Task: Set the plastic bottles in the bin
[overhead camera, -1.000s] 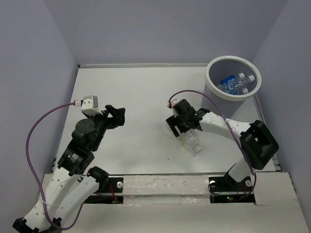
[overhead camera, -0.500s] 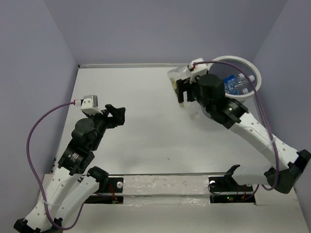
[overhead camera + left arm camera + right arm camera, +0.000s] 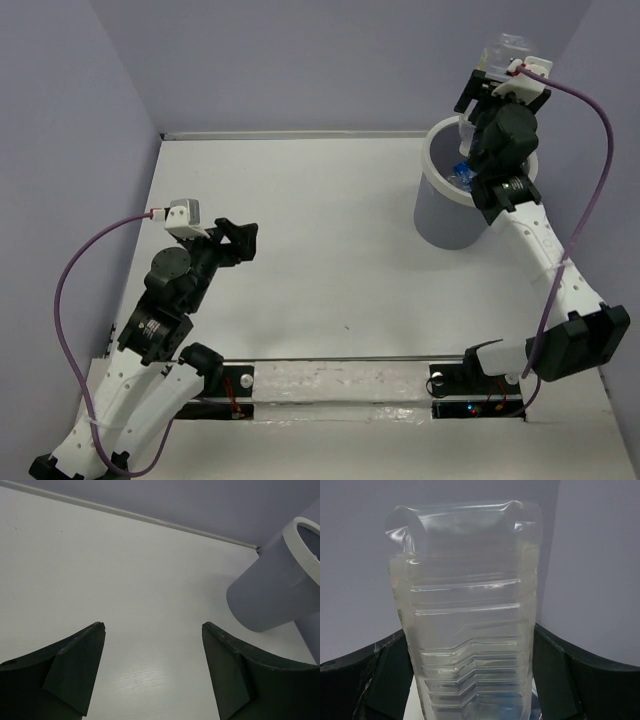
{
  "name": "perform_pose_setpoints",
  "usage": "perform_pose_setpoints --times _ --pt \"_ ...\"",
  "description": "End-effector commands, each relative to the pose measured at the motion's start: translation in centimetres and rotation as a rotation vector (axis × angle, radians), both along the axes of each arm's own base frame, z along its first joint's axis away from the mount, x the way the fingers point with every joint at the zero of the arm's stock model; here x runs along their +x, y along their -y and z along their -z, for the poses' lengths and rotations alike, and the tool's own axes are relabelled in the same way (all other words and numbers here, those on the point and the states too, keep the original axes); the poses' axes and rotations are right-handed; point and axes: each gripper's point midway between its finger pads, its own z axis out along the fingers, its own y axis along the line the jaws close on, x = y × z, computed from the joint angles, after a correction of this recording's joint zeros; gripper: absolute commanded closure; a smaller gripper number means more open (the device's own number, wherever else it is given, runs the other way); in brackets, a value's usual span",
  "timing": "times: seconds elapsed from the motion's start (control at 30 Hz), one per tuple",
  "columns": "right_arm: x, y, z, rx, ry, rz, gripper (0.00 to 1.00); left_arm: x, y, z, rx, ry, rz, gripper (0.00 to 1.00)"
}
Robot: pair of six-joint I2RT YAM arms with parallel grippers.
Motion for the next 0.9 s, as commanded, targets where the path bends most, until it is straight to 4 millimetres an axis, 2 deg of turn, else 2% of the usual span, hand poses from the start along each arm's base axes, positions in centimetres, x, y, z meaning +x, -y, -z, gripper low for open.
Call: perform_pose_setpoints --times 0.0,0.07,0.1,0.23,0.4,0.5,0.53,0.57,0.6,0.63,0.67,0.73,0.87 --pt "1.1 2.4 0.5 0.145 0.123 0.086 0.57 0.2 0.1 -1.1 -0.005 0.049 0.012 0.12" --pt "1.7 2.9 1.7 0.203 0.134 0.095 0.57 0.2 0.1 -1.1 -0.004 0.05 0.013 0.12" --pt "2.0 3.1 3.4 0.235 0.122 0.113 0.57 0.2 0.1 -1.1 -0.004 0.05 0.014 0.13" --pt "2.1 4.3 5.8 0.339 0.16 0.153 0.57 0.2 0.2 -1.1 -0.005 0.052 0.017 0.13" --pt "2.3 4.5 8.7 0.411 0.148 0.175 0.56 0.3 0.2 -1.0 -0.001 0.047 0.017 0.13" --pt "2.4 4.2 10.4 0.435 0.127 0.164 0.52 0.4 0.2 -1.0 -0.001 0.047 0.016 0.13" --pt "2.3 4.2 10.8 0.449 0.126 0.161 0.49 0.4 0.2 -0.9 0.0 0.044 0.016 0.13" --pt "2.2 4.2 11.7 0.449 0.108 0.164 0.37 0.4 0.2 -0.9 0.0 0.044 0.016 0.13" --pt "1.8 4.2 11.6 0.456 0.113 0.158 0.31 0.4 0.2 -0.9 0.0 0.044 0.016 0.13" --pt "1.6 4.2 11.9 0.454 0.103 0.162 0.18 0.4 0.2 -0.9 0.001 0.043 0.016 0.13" --pt "1.4 4.2 12.0 0.452 0.097 0.16 0.11 0.5 0.2 -0.8 0.003 0.039 0.014 0.13" --pt "0.9 4.3 11.4 0.447 0.088 0.161 0.05 0.6 0.3 -0.7 0.003 0.037 0.019 0.13" --pt "-0.8 4.9 9.5 0.433 0.103 0.172 0.0 0.8 0.2 -0.6 0.005 0.032 0.014 0.13"
